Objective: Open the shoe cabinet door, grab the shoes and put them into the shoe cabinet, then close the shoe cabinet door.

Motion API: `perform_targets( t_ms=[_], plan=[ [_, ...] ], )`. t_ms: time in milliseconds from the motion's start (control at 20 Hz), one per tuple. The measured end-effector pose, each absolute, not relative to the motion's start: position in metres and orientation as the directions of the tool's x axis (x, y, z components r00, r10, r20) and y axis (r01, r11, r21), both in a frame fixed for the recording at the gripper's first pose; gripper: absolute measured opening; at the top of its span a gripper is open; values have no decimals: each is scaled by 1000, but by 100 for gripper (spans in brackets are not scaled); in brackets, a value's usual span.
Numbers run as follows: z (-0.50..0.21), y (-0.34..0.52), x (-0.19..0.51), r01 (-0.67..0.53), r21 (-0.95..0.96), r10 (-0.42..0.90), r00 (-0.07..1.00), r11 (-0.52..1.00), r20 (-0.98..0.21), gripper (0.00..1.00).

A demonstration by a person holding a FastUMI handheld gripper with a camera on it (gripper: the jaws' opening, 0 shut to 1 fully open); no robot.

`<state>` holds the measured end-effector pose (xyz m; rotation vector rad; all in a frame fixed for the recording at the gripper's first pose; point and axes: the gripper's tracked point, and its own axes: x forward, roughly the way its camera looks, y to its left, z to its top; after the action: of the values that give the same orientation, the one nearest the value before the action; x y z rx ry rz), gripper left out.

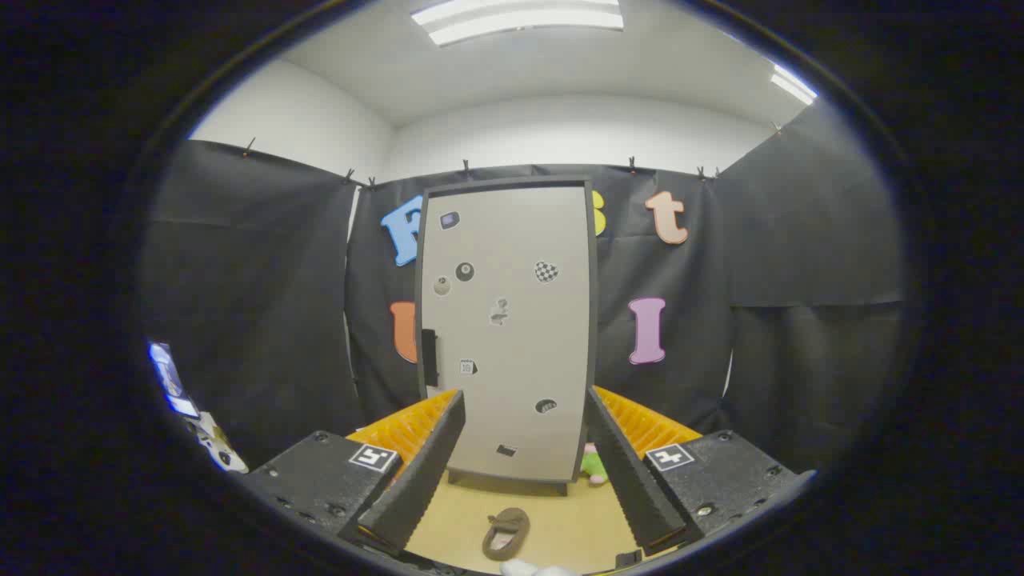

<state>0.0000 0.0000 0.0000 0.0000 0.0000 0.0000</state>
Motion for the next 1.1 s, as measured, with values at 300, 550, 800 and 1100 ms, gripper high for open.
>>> perform_targets(
  t_ms=[300,550,800,1100],
  plan=[
    [-8,-3,0,26,13,-26,999,1000,-19,98],
    [-12,-7,-1,61,10,-61,998,998,-27,98],
    [-11,-15,-1,108,19,-107,994,994,-25,98],
    [-16,-8,8,124,9,-123,991,992,-49,98]
  ],
)
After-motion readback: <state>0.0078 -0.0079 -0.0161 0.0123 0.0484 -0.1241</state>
